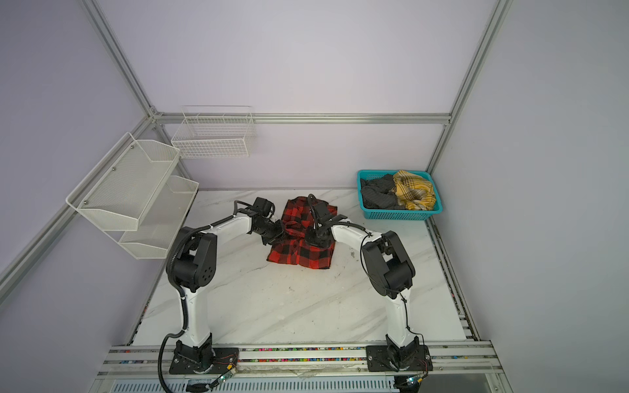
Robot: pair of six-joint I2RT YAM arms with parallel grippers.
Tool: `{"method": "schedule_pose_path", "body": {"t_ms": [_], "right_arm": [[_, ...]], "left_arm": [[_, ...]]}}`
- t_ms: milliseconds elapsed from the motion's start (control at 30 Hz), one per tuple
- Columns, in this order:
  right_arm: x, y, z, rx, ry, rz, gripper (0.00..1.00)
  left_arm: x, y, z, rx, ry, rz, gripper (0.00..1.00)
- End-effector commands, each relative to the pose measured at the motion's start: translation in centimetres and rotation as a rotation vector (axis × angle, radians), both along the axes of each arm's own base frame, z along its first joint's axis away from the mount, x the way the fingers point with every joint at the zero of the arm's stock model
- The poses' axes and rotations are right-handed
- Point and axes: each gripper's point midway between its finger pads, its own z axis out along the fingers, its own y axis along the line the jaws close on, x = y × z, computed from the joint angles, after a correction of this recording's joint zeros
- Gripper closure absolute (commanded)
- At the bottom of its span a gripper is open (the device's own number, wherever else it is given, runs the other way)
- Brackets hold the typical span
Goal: Fold and stack the long sleeve shirts
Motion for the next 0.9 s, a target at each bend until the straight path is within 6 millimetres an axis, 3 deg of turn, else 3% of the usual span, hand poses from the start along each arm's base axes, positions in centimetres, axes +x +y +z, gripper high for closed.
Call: {"method": "schedule_pose_path", "body": {"t_ms": [0, 133, 233, 333, 400, 500, 633, 733, 867], "right_arm": [[2.7, -0.5, 0.9, -0.028, -0.047, 0.005, 0.69], [5.5, -0.8, 0.4, -0.048, -0.059, -0.005, 0.63], [7.5, -1.2, 1.1, -0.072, -0.088, -0.019, 0.53], [8.9, -2.6, 3.1, -0.115, -0.126, -0.038, 0.45], [9.1, -3.8, 5.1, -0.139, -0.16, -0.051, 0.44], [7.8, -5.2, 7.4, -0.18, -0.183, -0.056, 0.44], [5.1, -6.2, 8.5, -0.147, -0.182, -0.073, 0.53], [3.3, -5.8, 7.7, -0.102, -0.152, -0.069, 0.6], [1.2, -4.2, 4.9, -0.094, -0.088, -0.043, 0.6]], "left_arm": [[4.8, -1.8, 5.7, -0.092, -0.158, -0.009, 0.71], [8.2, -2.2, 7.3, -0.115, -0.22, 0.017, 0.64], [10.3, -1.7, 7.5, -0.134, -0.228, 0.053, 0.59], [10.6, -1.0, 8.7, -0.135, -0.234, 0.067, 0.54], [9.2, -0.5, 9.8, -0.107, -0.252, 0.056, 0.49], [5.9, -0.3, 10.3, -0.069, -0.26, 0.019, 0.44], [2.5, -2.7, 9.7, -0.069, -0.25, -0.081, 0.46], [2.5, -3.9, 8.6, -0.076, -0.238, -0.111, 0.46], [3.2, -5.5, 6.4, -0.102, -0.193, -0.142, 0.47]]}}
